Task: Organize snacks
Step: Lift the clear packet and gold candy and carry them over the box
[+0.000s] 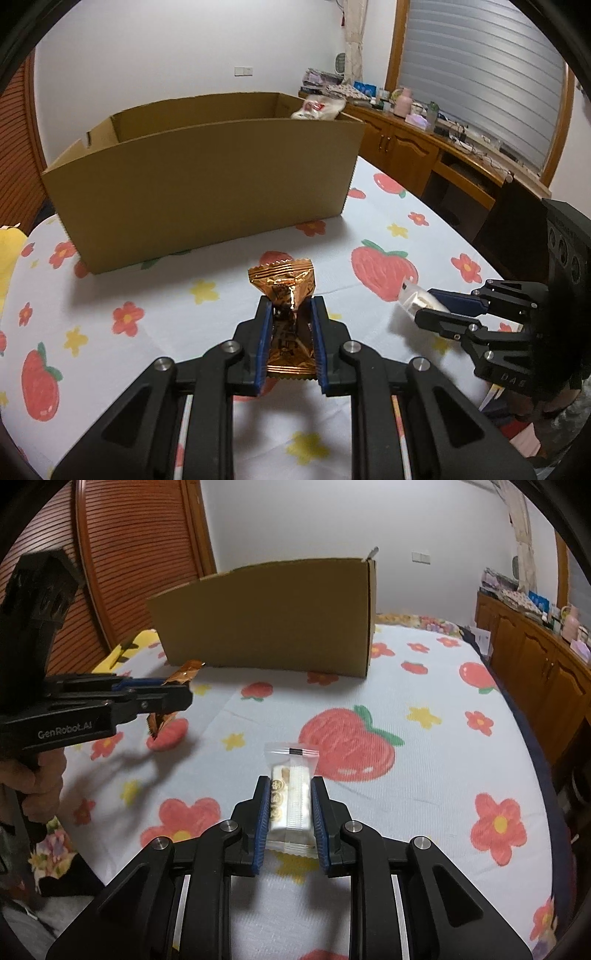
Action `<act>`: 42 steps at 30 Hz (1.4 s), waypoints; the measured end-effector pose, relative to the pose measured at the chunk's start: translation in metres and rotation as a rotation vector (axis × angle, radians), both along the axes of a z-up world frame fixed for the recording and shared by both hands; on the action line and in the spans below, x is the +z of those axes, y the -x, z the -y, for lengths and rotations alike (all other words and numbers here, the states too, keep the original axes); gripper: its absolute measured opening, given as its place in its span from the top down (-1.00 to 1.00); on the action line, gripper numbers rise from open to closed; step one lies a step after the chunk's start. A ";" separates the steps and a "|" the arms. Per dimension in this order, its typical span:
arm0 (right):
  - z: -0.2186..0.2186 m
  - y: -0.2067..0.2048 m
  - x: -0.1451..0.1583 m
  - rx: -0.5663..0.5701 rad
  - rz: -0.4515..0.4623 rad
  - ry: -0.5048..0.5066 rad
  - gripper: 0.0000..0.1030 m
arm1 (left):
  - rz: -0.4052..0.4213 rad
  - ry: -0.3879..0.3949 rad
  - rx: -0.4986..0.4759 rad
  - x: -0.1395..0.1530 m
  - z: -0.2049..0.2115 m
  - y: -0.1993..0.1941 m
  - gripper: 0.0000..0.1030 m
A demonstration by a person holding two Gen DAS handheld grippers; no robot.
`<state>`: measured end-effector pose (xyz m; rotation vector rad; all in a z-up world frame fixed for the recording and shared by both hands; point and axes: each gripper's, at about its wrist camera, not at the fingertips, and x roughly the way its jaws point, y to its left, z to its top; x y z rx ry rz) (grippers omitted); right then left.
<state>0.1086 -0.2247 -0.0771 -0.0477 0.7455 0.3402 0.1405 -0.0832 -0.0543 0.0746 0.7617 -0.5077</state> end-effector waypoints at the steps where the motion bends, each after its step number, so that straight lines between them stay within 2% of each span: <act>1: -0.001 0.000 0.002 0.001 0.005 -0.003 0.62 | 0.003 0.002 0.005 0.001 -0.003 0.000 0.66; 18: -0.014 -0.003 0.032 0.016 0.067 -0.004 0.62 | 0.062 0.047 0.099 0.021 -0.039 -0.001 0.66; 34: -0.027 -0.035 0.077 0.041 0.153 0.005 0.62 | 0.122 0.041 0.161 0.043 -0.062 -0.016 0.66; 42: -0.039 -0.049 0.101 0.061 0.207 0.017 0.62 | 0.164 0.013 0.173 0.060 -0.062 -0.024 0.66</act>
